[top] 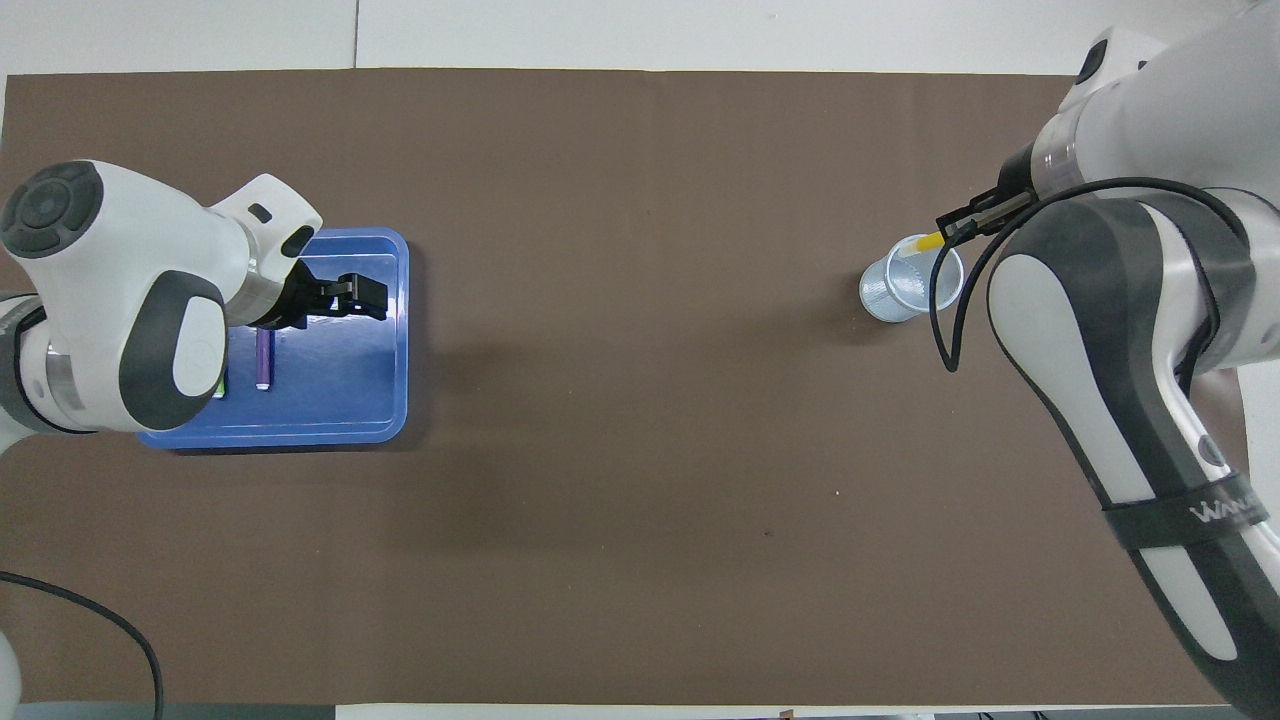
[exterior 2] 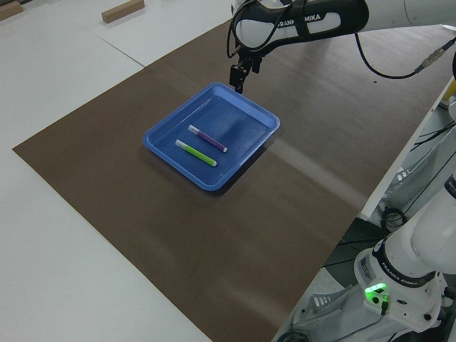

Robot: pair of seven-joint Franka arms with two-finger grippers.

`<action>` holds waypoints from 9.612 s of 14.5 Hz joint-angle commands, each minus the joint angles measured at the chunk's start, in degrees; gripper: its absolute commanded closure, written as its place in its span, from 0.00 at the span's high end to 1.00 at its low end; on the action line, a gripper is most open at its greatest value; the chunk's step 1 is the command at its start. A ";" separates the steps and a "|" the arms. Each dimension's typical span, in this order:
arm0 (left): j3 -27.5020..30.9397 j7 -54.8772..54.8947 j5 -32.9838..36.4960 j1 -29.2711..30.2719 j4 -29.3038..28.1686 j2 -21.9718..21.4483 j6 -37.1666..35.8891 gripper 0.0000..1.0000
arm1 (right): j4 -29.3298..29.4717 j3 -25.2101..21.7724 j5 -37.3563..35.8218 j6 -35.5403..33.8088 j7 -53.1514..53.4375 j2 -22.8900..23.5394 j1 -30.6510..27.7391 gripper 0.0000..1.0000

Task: Transfer and insert pens with both arms
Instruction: 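Insert the yellow pen into the silver cup with the right gripper, then grasp the purple pen in the tray with the left gripper, then lift the purple pen with the left gripper while the right gripper approaches, then grasp the purple pen with the right gripper and open the left gripper, then insert the purple pen into the silver cup with the right gripper, then grasp the green pen in the tray with the left gripper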

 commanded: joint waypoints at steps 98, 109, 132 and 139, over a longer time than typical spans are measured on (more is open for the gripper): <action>-0.67 -36.29 -14.47 -13.02 -0.81 -0.69 11.60 1.00 | 10.63 0.14 7.26 -6.82 1.99 5.57 0.59 0.00; -0.76 7.67 3.39 8.16 -3.72 1.32 8.77 1.00 | 0.28 -0.04 -1.84 -2.79 -7.26 2.06 -1.42 0.00; -1.02 8.61 3.39 14.34 -3.83 2.03 3.80 0.00 | -7.92 0.14 35.92 2.85 3.33 -1.82 -2.57 1.00; -1.38 -32.93 2.16 0.38 2.77 0.79 -2.48 0.00 | -9.93 0.23 50.88 6.44 21.19 -2.52 1.73 1.00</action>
